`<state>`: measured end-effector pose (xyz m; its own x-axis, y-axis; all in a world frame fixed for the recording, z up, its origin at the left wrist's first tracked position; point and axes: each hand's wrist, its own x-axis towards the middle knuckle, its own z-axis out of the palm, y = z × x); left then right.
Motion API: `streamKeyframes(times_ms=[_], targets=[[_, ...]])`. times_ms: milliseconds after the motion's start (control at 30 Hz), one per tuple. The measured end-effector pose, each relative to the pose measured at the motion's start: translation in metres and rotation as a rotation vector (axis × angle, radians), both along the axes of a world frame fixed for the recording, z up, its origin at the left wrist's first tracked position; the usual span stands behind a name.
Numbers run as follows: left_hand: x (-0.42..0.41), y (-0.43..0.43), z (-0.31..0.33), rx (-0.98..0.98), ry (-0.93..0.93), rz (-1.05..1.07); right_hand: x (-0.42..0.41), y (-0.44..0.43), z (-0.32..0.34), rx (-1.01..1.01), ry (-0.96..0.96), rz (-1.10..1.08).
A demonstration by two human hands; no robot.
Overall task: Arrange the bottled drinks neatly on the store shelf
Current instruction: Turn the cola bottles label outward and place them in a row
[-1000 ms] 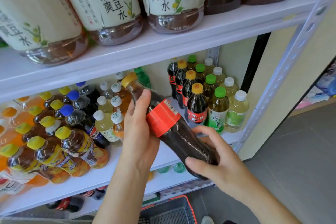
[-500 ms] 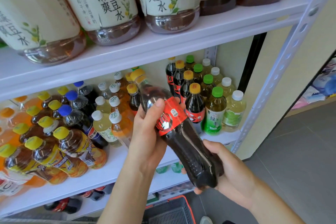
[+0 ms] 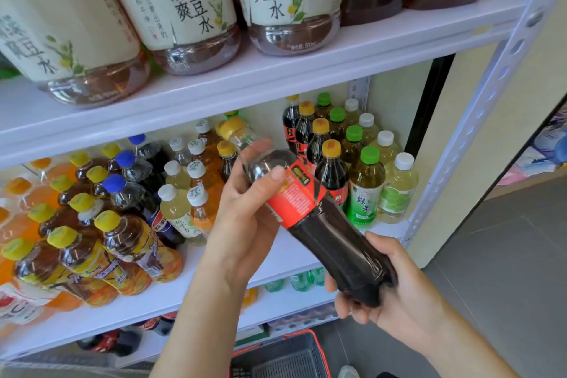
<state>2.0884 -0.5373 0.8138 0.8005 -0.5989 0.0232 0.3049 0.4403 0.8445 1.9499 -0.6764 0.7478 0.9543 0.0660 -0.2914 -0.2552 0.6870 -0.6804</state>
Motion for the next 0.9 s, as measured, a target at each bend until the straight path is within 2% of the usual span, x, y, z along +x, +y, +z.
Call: streamKeyframes(times_ms=[67,200,267,433,567,733,900], targets=[[-0.002,0.001,-0.001,-0.002,-0.026,-0.048,0.0,0.0,-0.002,0.084,-0.014,0.055],[-0.004,-0.003,-0.004,0.03,-0.03,0.069,0.002,0.0,-0.002,0.137,0.018,0.075],[-0.004,-0.003,-0.003,0.032,-0.034,0.122,0.005,0.001,-0.001,0.096,0.029,-0.009],[-0.002,-0.003,-0.004,0.174,-0.172,0.309,0.01,0.003,-0.005,-0.194,-0.042,-0.223],[-0.002,0.003,-0.004,0.206,-0.177,0.294,0.012,0.004,-0.008,-0.143,-0.031,-0.351],[0.007,0.02,0.002,0.146,-0.108,0.147,0.012,0.001,-0.007,-0.141,0.012,-0.274],[0.012,0.031,0.005,0.145,-0.162,0.11,0.02,0.002,-0.008,-0.192,0.178,-0.079]])
